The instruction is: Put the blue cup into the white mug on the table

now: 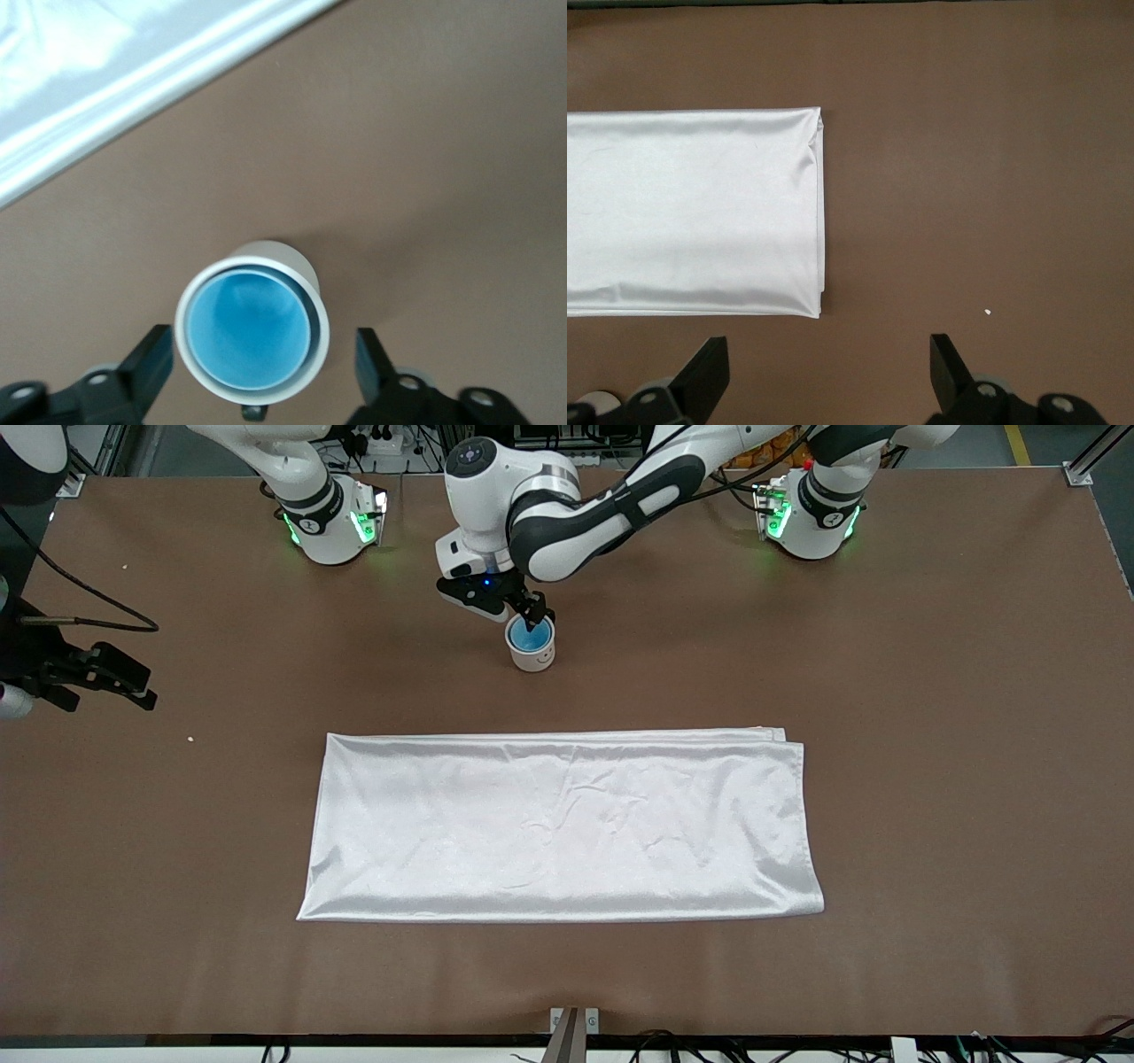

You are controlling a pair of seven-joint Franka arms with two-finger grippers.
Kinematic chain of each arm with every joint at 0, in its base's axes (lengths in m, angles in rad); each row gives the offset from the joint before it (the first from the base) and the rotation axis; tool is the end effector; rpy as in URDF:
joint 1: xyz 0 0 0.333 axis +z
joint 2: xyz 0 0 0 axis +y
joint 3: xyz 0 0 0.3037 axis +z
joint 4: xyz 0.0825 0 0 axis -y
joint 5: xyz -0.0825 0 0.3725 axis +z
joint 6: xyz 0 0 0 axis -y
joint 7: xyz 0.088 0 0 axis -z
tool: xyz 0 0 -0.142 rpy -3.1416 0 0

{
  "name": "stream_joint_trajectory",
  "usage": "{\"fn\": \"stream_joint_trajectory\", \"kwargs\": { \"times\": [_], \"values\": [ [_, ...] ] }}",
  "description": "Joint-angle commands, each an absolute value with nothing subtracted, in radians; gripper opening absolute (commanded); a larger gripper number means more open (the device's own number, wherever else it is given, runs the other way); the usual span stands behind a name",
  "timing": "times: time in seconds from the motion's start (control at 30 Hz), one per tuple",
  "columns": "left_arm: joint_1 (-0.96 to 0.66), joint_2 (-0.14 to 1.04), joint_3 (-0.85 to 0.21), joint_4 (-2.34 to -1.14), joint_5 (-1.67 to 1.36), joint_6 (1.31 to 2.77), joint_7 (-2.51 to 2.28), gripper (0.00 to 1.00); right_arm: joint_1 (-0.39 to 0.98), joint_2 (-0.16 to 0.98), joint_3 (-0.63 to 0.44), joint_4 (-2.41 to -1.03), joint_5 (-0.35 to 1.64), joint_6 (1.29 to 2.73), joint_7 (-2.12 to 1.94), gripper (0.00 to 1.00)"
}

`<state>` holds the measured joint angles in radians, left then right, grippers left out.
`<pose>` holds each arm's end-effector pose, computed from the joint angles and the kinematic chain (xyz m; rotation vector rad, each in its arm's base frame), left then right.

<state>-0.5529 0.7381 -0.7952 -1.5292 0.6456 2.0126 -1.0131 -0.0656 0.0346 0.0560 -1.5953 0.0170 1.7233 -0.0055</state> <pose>0.2756 -0.6239 0.2746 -3.0096 0.7573 -0.1005 0.5705 -0.0038 0.5609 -3.1200 0.0094 -0.1461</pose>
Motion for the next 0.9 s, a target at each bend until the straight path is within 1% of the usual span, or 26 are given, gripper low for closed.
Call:
{"fn": "stream_joint_trajectory", "kwargs": {
  "times": [0.0, 0.2, 0.4, 0.63, 0.87],
  "values": [
    [-0.511, 0.635, -0.802, -1.558, 0.647, 1.970, -0.985, 1.00, -0.077, 0.049, 0.063, -1.563, 0.034, 1.698, -0.017, 1.00],
    [-0.503, 0.539, -0.804, -1.586, 0.598, 1.905, -0.977, 1.00, -0.074, 0.048, 0.061, -1.571, 0.020, 1.654, -0.015, 1.00],
    [-0.474, 0.442, -0.792, -1.588, 0.496, 1.816, -0.916, 1.00, -0.074, 0.037, 0.061, -1.606, 0.009, 1.647, -0.015, 1.00],
    [-0.474, 0.298, -0.687, -1.598, 0.353, 1.750, -0.825, 1.00, -0.072, 0.035, 0.061, -1.611, -0.044, 1.629, -0.014, 1.00],
    [-0.474, 0.155, -0.548, -1.605, 0.235, 1.615, -0.764, 1.00, -0.087, 0.025, 0.061, -1.618, -0.063, 1.591, -0.012, 1.00]
  ]
}}
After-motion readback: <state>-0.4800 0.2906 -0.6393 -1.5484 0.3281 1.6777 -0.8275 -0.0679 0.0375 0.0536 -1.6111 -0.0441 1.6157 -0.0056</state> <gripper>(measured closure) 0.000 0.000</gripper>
